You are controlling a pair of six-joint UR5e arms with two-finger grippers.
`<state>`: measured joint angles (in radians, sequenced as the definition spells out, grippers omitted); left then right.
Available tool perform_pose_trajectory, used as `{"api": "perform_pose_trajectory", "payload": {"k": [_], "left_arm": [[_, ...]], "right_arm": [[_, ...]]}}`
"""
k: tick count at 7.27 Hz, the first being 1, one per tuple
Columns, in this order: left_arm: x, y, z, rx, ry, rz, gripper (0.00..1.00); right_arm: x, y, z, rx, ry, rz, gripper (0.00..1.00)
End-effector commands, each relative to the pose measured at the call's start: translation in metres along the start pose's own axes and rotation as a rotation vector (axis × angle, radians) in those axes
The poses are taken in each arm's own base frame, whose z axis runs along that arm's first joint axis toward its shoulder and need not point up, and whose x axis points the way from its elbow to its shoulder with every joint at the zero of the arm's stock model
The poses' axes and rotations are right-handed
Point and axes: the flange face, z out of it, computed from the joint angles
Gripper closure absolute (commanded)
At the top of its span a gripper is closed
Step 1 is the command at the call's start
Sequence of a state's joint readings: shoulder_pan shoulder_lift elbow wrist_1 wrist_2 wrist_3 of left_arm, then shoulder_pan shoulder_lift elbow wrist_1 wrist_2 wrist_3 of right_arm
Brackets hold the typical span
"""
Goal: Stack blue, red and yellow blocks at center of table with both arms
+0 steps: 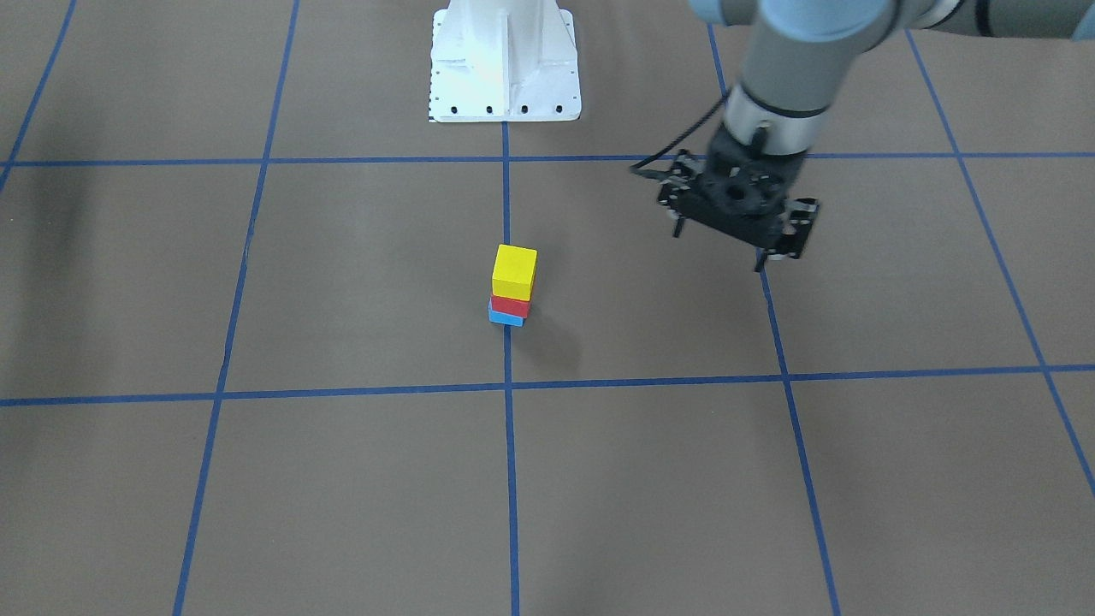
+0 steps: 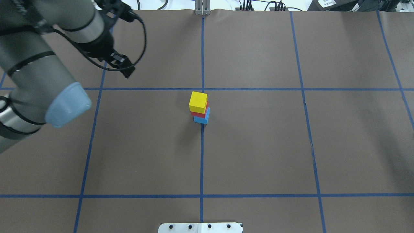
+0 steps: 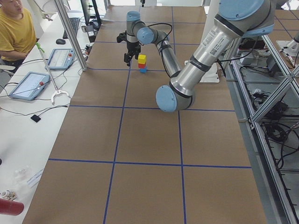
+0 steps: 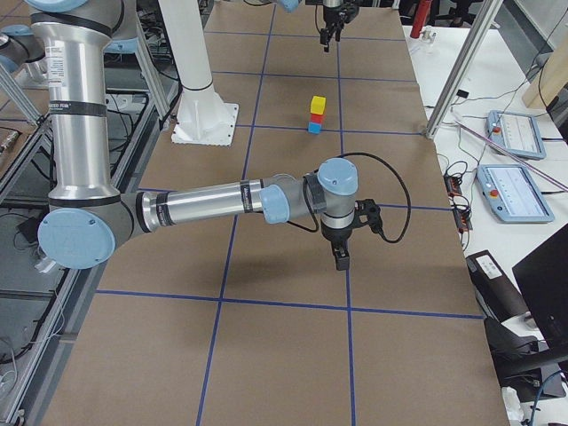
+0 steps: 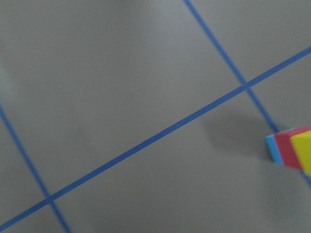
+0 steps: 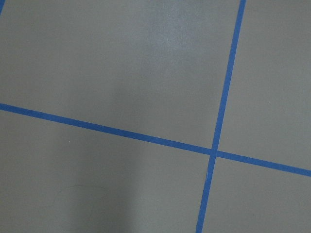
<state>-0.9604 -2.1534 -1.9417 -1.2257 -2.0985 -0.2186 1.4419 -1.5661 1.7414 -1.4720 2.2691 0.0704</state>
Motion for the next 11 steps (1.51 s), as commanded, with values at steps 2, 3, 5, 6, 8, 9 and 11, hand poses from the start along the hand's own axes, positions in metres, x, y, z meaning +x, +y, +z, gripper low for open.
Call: {"api": "perform_pose_trajectory", "payload": {"k": [2, 3, 5, 6, 8, 9, 11], "left_arm": [[-0.234, 0.172, -0.024, -0.064, -0.009, 0.020, 0.00], [-0.286, 0.244, -0.010, -0.088, -0.023, -0.092, 0.00], [-0.375, 0.318, 0.000, -0.093, -0.067, -0.280, 0.00], [-0.398, 0.357, 0.011, -0.105, -0.061, -0.344, 0.00], [-0.392, 0.421, 0.015, -0.091, -0.069, -0.403, 0.00], [-0.395, 0.426, 0.020, -0.103, -0.065, -0.416, 0.00], [-0.393, 0.421, 0.016, -0.081, -0.070, -0.569, 0.00]], "right_arm": [[0.008, 0.006, 0.000, -0.003, -0.001, 0.013, 0.00], [0.021, 0.010, -0.011, 0.008, -0.005, 0.046, 0.00], [0.036, 0.020, -0.034, -0.038, -0.007, 0.109, 0.00], [0.053, 0.040, -0.027, -0.062, -0.003, 0.047, 0.00], [0.065, 0.065, -0.016, -0.086, -0.003, 0.047, 0.00], [0.066, 0.063, -0.015, -0.086, 0.002, 0.047, 0.00], [0.064, 0.059, -0.019, -0.079, 0.012, 0.040, 0.00]]}}
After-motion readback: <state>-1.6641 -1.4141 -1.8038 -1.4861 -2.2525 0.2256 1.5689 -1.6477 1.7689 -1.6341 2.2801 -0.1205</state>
